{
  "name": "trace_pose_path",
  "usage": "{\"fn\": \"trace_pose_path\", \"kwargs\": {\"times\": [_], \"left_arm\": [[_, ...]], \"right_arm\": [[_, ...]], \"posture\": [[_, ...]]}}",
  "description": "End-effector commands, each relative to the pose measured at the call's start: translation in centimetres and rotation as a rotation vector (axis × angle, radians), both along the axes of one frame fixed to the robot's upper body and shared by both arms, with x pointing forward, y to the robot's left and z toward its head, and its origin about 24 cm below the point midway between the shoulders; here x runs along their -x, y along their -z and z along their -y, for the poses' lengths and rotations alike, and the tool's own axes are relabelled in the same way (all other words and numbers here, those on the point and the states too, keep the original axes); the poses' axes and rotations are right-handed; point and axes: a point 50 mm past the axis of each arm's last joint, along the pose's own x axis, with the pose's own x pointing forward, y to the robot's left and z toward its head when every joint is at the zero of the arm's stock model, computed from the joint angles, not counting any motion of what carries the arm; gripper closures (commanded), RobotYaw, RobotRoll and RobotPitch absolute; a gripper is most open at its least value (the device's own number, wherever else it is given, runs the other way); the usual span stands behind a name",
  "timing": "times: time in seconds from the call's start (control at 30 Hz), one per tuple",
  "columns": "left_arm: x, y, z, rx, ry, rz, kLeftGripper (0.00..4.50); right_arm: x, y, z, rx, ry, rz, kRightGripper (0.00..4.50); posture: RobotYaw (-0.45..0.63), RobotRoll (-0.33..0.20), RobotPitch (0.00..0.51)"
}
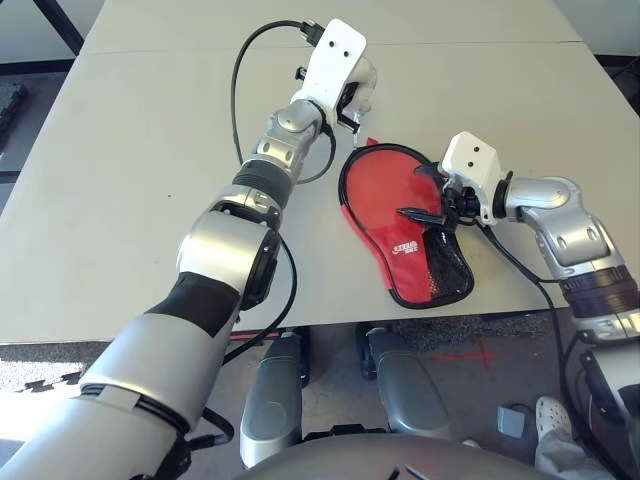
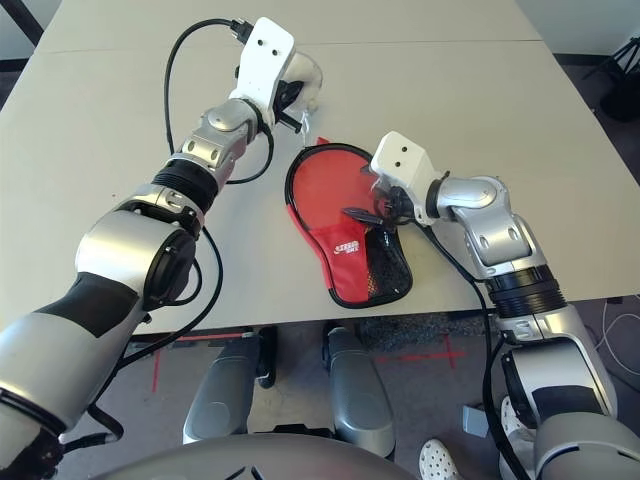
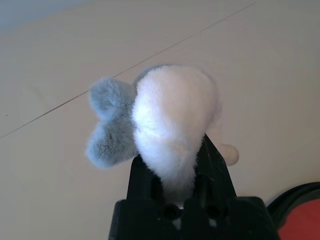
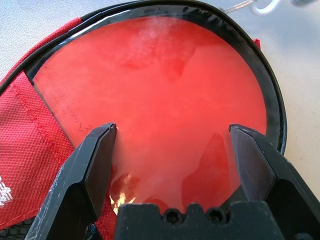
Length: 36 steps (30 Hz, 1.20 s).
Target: Store the ping-pong paddle in its case and zip it.
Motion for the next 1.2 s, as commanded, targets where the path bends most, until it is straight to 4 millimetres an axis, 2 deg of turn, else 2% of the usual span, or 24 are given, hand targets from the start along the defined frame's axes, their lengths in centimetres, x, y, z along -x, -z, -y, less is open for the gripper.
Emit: {"fn": "trace_pose_path", "kwargs": {"times": [0.03, 0.33, 0.47, 0.63, 0.67, 0.73, 1.0, 1.13, 1.2], "left_arm": [[0.6, -2.4, 2.3, 0.047, 0.058, 0.093, 4.21], [3.0, -1.9, 7.7, 0.067, 0.238, 0.054, 4.21], [4.5, -1.2, 10.2, 0.023, 0.357, 0.039, 4.21], [5.7, -0.1, 11.8, -0.031, 0.48, -0.032, 4.21], [5.7, 0.0, 11.8, -0.037, 0.479, -0.045, 3.65], [5.5, 0.0, 11.5, -0.041, 0.469, -0.055, 3.16], [3.0, -0.3, 7.3, -0.046, 0.361, -0.059, 0.09], [1.6, -0.9, 4.3, -0.039, 0.283, -0.047, 0.01], [1.3, -1.0, 3.5, -0.039, 0.267, -0.041, 0.01]], "right_arm": [[2.4, 7.5, 0.9, 0.127, 0.055, -0.321, 0.0], [2.6, 7.7, 0.5, 0.12, 0.06, -0.325, 0.0], [2.7, 7.7, 0.5, 0.118, 0.067, -0.325, 0.0], [2.9, 7.9, 0.3, 0.114, 0.073, -0.328, 0.0], [2.9, 7.9, 0.3, 0.112, 0.074, -0.327, 0.0], [2.9, 7.9, 0.3, 0.109, 0.076, -0.326, 0.0], [2.7, 8.0, 0.2, 0.105, 0.085, -0.319, 0.0], [2.6, 8.0, 0.0, 0.104, 0.081, -0.317, 0.0], [2.5, 8.0, 0.0, 0.105, 0.08, -0.316, 0.0]], "posture": [[-0.06, 0.0, 0.31], [-0.09, 0.0, 0.314], [-0.1, 0.0, 0.317], [-0.1, 0.0, 0.316], [-0.11, 0.0, 0.315], [-0.11, 0.0, 0.315], [-0.1, 0.0, 0.313], [-0.08, 0.0, 0.313], [-0.07, 0.0, 0.313]]}}
